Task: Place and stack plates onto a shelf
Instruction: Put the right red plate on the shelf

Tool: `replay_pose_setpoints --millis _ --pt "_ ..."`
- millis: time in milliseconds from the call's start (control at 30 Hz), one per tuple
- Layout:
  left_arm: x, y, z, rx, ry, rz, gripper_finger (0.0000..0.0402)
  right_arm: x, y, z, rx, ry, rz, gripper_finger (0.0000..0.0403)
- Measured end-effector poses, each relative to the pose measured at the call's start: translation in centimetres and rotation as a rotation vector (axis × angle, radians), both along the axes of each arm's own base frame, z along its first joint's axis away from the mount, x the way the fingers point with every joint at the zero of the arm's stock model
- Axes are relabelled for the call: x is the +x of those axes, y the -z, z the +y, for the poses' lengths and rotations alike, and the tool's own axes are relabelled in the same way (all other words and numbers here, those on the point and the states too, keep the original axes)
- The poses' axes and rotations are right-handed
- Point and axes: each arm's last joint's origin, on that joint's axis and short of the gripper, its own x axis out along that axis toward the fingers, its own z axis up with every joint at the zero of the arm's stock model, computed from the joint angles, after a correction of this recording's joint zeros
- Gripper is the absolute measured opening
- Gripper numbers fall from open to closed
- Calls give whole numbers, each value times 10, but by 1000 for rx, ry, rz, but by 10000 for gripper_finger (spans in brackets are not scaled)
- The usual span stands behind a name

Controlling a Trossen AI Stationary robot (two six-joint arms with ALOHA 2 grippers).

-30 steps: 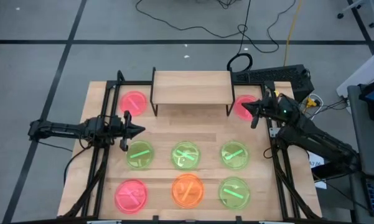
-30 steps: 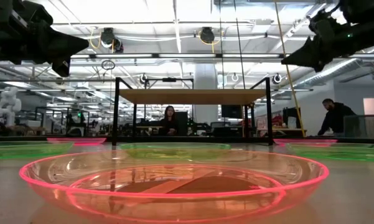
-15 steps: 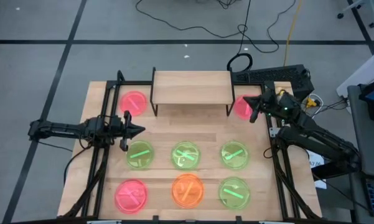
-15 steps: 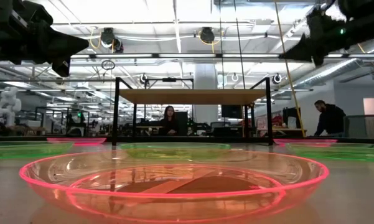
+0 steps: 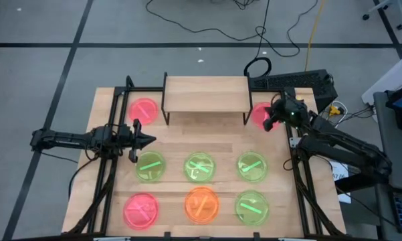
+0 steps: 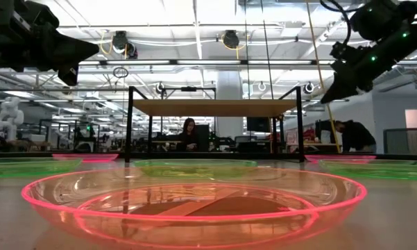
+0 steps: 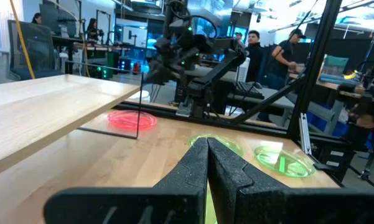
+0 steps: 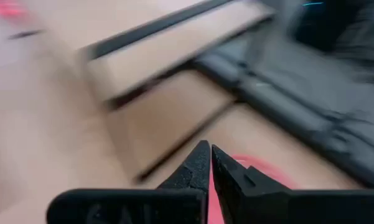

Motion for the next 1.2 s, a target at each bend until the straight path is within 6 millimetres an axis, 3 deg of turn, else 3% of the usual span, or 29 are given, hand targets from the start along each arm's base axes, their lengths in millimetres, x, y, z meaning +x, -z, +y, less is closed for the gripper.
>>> replay_pose_setpoints --millis 133,333,533,700,1200 --pt "0 0 0 0 0 0 10 4 3 6 51 -76 3 43" --pt "0 0 0 0 0 0 10 4 16 5 163 61 47 96" --pt "0 0 0 0 0 0 10 8 55 4 266 100 31 107" --pt "0 0 0 0 0 0 10 -1 84 8 273 154 153 107" --pt "0 0 0 0 0 0 10 12 80 14 26 -116 253 109"
